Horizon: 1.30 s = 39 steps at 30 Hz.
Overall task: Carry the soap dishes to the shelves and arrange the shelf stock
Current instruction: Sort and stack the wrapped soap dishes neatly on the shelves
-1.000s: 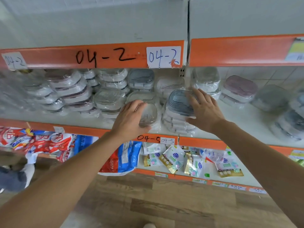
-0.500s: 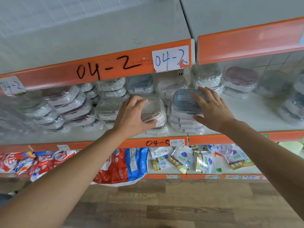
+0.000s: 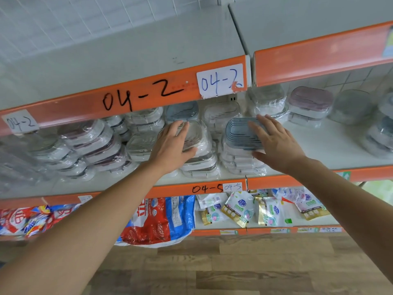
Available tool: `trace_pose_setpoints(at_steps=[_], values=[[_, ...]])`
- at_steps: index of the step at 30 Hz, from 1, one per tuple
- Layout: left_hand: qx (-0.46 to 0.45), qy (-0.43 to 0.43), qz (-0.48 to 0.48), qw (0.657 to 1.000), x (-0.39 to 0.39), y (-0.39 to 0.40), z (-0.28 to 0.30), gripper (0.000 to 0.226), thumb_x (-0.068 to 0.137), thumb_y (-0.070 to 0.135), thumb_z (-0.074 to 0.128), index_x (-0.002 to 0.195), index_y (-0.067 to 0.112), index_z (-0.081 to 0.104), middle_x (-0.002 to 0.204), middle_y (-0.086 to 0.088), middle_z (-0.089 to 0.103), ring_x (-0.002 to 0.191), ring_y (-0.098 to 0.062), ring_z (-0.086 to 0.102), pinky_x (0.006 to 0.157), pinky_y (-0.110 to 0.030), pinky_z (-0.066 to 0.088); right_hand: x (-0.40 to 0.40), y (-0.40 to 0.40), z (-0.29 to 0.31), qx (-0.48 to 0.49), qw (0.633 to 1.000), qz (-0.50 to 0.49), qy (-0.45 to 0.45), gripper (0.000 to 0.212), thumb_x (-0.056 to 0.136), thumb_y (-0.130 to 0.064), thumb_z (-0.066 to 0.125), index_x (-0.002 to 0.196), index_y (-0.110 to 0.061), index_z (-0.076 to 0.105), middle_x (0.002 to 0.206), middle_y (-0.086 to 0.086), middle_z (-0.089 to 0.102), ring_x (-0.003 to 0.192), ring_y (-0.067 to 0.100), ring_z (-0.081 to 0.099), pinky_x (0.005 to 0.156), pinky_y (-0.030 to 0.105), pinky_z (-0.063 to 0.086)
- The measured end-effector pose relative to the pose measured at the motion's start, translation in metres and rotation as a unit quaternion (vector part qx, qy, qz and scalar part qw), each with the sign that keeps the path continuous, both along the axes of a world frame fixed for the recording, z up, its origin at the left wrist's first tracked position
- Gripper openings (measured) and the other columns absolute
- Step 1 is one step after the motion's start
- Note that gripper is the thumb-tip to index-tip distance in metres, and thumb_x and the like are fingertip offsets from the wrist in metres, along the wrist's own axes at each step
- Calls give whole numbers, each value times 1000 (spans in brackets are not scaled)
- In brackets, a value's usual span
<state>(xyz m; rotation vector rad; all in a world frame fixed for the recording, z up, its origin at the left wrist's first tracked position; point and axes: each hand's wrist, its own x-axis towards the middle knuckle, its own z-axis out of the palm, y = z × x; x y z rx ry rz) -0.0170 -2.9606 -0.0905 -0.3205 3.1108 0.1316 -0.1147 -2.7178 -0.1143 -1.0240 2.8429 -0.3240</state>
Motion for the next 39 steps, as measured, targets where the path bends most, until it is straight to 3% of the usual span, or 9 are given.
trace_pose_setpoints(at_steps=[9,14,24,29,39], values=[[-25,-23,-14,999,-28,6,3,75,97,43,47,154,11,9,160,-9,6,147,-26,11,120,-38,14,0,0,-3,1,1000,-3,10,77,94,-33,54,152,-18,6,160,4,-4,147,20,-7,118,33,1],[-11,-21,-45,999,-34,6,-1,55,102,26,42,151,9,23,158,-6,23,145,-22,23,120,-34,16,0,0,-4,6,1000,-4,21,77,95,-35,53,152,-19,5,160,5,-3,147,21,-6,118,33,1],[20,19,-53,998,-24,0,-13,49,99,16,49,146,9,36,153,-6,33,141,-22,32,117,-36,26,-2,-7,-3,-13,1000,-7,25,71,97,-34,48,152,-19,7,160,2,-3,147,19,-7,117,31,0],[16,26,-47,998,-20,3,-15,51,99,18,49,146,9,34,154,-4,29,140,-20,31,114,-34,30,-2,-13,-8,-11,999,-10,30,64,100,-29,42,153,-20,5,160,2,-4,147,20,-7,118,32,0],[1,32,-60,998,-14,8,-12,54,98,22,51,147,7,33,151,-5,31,137,-21,34,112,-31,29,5,-10,-4,-17,999,-12,29,70,98,-32,46,153,-15,5,160,3,1,147,19,-4,118,32,2]])
